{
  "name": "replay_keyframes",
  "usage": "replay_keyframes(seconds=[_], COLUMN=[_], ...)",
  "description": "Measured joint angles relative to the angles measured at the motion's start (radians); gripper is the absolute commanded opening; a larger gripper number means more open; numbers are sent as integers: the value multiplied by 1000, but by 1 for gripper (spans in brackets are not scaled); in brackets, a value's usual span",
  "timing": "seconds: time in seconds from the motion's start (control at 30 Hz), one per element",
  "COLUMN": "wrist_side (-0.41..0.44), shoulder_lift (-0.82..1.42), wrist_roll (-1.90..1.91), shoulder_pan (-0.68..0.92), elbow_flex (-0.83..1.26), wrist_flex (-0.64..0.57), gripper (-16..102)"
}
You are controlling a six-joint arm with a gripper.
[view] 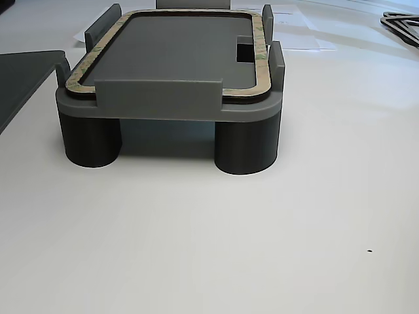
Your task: Move top rectangular frame to the holder.
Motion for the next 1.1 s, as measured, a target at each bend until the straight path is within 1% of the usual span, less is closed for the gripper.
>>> replay_keyframes(seconds=[0.07, 0.13, 0.3, 0.43, 0.5, 0.57, 0.63, 0.73, 0.87, 1.0, 1.07, 1.1], wrist_side=[-67, -123, -215, -241, -252, -258, -270, -284, -296, -293, -319, -319], shoulder_lift=[110, 222, 454, 604, 684, 746, 787, 799, 799, 750, 749, 761], wrist_roll=[-156, -304, -600, -713, -721, -716, -732, -733, -739, -716, -721, -721], shoulder_pan=[-63, -130, -262, -276, -276, -276, -276, -276, -276, -298, -321, -322], elbow_flex=[103, 192, 364, 463, 537, 607, 667, 719, 721, 742, 744, 753], wrist_flex=[-20, -8, 28, 86, 75, 31, 11, 21, 18, 12, 11, 11], gripper=[100, 100, 100, 100, 100, 100, 100, 100, 100, 100, 100, 100])
